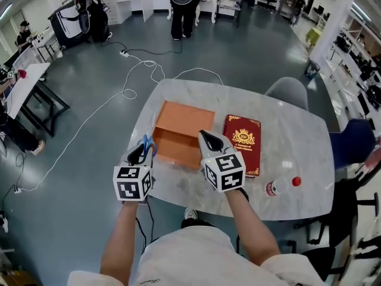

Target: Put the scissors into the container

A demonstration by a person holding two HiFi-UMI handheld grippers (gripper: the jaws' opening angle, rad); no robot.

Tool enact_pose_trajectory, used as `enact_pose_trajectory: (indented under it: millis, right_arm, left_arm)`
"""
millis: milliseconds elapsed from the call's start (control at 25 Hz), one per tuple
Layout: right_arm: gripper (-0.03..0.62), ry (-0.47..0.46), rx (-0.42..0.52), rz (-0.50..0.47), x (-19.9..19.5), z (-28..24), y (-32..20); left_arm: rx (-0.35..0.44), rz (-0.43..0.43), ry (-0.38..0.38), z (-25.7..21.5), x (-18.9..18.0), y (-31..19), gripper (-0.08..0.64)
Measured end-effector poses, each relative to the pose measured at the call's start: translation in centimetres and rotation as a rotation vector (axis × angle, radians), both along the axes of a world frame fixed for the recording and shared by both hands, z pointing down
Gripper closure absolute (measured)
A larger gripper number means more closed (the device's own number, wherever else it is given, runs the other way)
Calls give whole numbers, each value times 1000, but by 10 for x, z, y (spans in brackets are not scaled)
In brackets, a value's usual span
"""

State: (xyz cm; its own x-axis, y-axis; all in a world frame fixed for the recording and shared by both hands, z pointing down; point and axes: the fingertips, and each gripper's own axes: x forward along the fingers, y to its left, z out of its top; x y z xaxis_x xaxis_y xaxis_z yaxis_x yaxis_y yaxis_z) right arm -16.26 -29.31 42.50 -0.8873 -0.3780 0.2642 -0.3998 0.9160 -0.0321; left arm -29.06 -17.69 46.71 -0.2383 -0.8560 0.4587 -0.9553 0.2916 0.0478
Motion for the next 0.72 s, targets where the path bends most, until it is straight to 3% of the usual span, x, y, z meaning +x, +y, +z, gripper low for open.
enact_pose_trajectory:
  millis: [400,720]
  right_arm:
    - [588,6,-23,8,-7,10,-43]
    - [588,17,-46,36,-6,19,-54]
  left_arm:
    - [-43,39,-7,14,-3,-47,476]
    - [-137,203,-94,33,3,-60,476]
